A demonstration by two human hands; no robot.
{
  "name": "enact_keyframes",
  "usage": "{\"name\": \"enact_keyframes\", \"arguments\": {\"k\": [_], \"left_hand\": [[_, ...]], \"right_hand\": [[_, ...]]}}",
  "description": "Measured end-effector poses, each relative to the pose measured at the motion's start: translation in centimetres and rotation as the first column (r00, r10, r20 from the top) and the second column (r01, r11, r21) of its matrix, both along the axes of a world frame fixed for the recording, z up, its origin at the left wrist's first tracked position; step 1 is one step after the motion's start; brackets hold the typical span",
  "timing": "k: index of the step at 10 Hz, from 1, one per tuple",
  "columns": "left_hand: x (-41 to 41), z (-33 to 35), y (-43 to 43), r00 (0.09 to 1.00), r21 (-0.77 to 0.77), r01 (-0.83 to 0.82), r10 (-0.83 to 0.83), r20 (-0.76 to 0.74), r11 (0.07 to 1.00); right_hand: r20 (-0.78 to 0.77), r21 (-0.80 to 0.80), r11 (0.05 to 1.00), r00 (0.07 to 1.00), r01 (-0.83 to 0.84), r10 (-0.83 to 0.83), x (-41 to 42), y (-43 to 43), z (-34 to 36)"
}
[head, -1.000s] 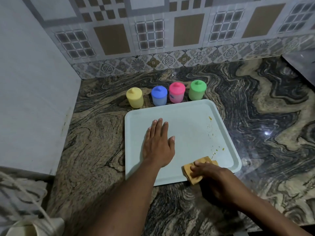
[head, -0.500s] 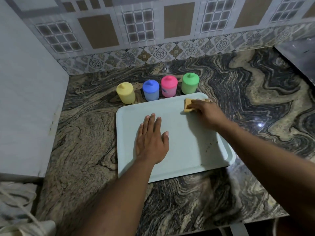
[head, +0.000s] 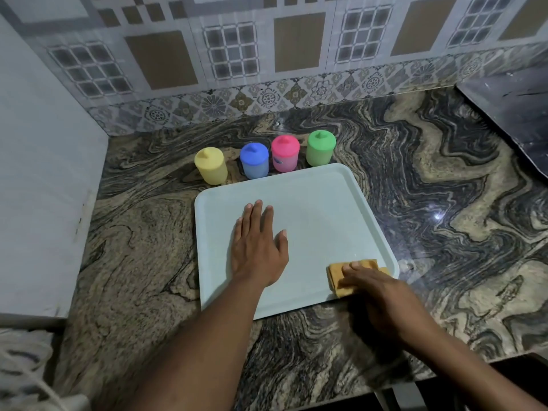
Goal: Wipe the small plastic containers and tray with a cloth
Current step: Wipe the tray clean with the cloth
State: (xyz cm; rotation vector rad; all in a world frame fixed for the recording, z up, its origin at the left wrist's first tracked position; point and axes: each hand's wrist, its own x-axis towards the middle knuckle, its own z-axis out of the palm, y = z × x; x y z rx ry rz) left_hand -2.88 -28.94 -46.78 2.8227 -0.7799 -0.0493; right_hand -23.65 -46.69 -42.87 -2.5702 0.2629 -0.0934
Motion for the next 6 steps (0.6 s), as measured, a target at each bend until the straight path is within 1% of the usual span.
{"name": "enact_keyframes", "arguments": {"k": [1, 2, 3, 4, 5, 6], "left_hand": [[0.0, 0.0, 0.0, 1.0, 0.0, -0.001, 0.001, 0.0, 1.0], [0.0, -0.1, 0.0, 1.0, 0.005, 0.001, -0.001, 0.0, 1.0], [0.0, -0.2, 0.1, 1.0, 0.001, 0.001, -0.001, 0.004, 1.0], [0.0, -0.2, 0.1, 1.0, -0.003, 0.002, -0.002, 0.004, 1.0], [0.0, -0.2, 0.1, 1.0, -0.007, -0.004, 0.004, 0.016, 1.0], [0.0, -0.1, 0.1, 1.0, -0.007, -0.009, 0.009, 0.011, 1.0]], "right_hand": [[-0.196, 0.174, 0.985, 0.98, -0.009, 0.043, 1.1, -2.4, 2.7], [-0.158, 0.311, 0.947, 0.987, 0.079, -0.031, 5.2, -6.0, 4.8], [0.044, 0.124, 0.963, 0.968, 0.239, -0.246, 11.3, -8.2, 5.4], [0.011, -0.068, 0.97, 0.972, 0.233, -0.233, 16.5, -7.9, 4.3], [-0.203, -0.382, 0.921, 0.965, 0.078, -0.166, 17.3, -5.6, 2.0], [-0.215, -0.579, 0.815, 0.957, 0.035, -0.194, 15.0, -3.4, 0.6]]}}
